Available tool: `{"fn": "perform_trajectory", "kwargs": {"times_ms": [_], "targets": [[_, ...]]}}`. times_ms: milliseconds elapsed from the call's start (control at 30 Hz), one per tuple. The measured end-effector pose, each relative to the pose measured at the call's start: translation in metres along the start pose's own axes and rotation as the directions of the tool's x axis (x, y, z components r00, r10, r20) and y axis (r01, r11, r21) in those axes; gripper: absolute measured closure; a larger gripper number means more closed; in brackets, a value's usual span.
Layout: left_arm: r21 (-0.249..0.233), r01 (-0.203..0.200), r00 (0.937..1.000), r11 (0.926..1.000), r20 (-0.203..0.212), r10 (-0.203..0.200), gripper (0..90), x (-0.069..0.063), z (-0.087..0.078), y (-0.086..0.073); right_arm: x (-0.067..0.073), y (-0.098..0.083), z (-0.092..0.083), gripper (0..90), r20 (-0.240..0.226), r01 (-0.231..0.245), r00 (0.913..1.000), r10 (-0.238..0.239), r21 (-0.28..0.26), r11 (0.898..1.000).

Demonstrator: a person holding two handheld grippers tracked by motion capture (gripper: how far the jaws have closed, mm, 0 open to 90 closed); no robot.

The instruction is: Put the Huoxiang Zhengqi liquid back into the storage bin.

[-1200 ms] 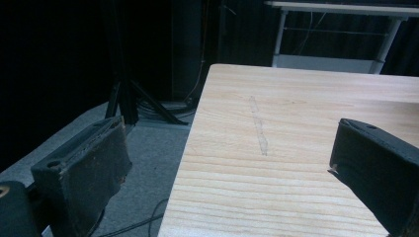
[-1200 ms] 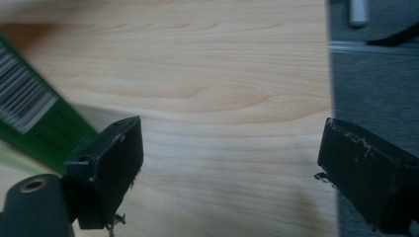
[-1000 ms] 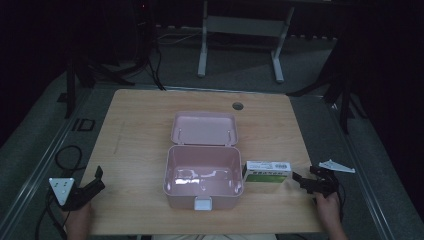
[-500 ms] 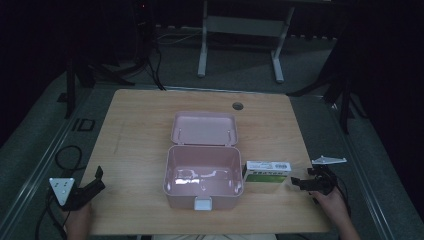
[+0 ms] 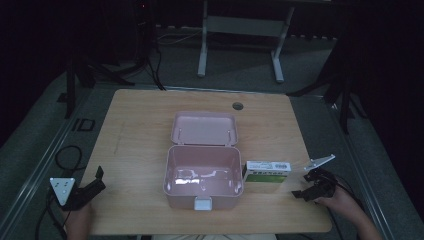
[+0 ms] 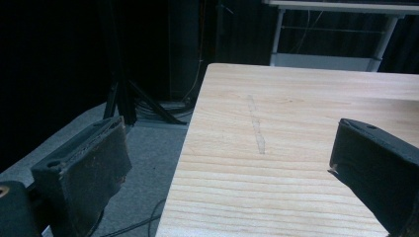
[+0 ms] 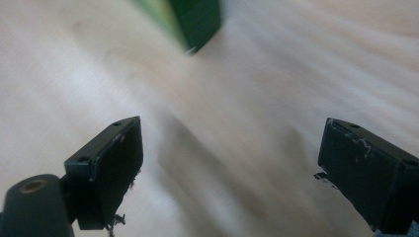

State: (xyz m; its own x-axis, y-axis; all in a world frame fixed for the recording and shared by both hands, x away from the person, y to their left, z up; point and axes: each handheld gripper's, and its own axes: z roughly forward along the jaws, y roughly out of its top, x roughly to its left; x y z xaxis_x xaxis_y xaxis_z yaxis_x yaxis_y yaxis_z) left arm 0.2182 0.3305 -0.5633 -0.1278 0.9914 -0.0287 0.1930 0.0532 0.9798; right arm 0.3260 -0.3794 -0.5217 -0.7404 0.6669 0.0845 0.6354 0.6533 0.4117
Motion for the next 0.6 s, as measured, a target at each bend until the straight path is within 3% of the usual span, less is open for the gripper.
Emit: {"fn": "perform_trajectory", "kwargs": {"times_ms": [100, 233, 367, 600], "targets": [[-0.001, 0.001, 1.0000, 1.0000, 0.001, -0.001, 2.2, 0.000, 0.000, 0.000, 0.007, 0.001, 0.001, 10.0, -0.020, 0.062, 0.9979, -0.061, 0.063, 0.996], [0.000, 0.000, 1.0000, 1.0000, 0.005, 0.000, 2.2, 0.000, 0.000, 0.000, 0.019, 0.002, 0.002, 10.0, -0.035, 0.144, 0.9895, -0.140, 0.144, 0.979], [-0.001, 0.000, 1.0000, 1.0000, 0.006, 0.000, 2.2, 0.000, 0.000, 0.000, 0.030, 0.005, 0.000, 10.0, -0.061, 0.204, 0.9786, -0.196, 0.177, 0.963], [-0.001, 0.000, 1.0000, 1.0000, 0.007, 0.000, 2.2, 0.000, 0.000, 0.000, 0.047, 0.015, 0.001, 10.0, -0.112, 0.307, 0.9515, -0.287, 0.269, 0.913]]}}
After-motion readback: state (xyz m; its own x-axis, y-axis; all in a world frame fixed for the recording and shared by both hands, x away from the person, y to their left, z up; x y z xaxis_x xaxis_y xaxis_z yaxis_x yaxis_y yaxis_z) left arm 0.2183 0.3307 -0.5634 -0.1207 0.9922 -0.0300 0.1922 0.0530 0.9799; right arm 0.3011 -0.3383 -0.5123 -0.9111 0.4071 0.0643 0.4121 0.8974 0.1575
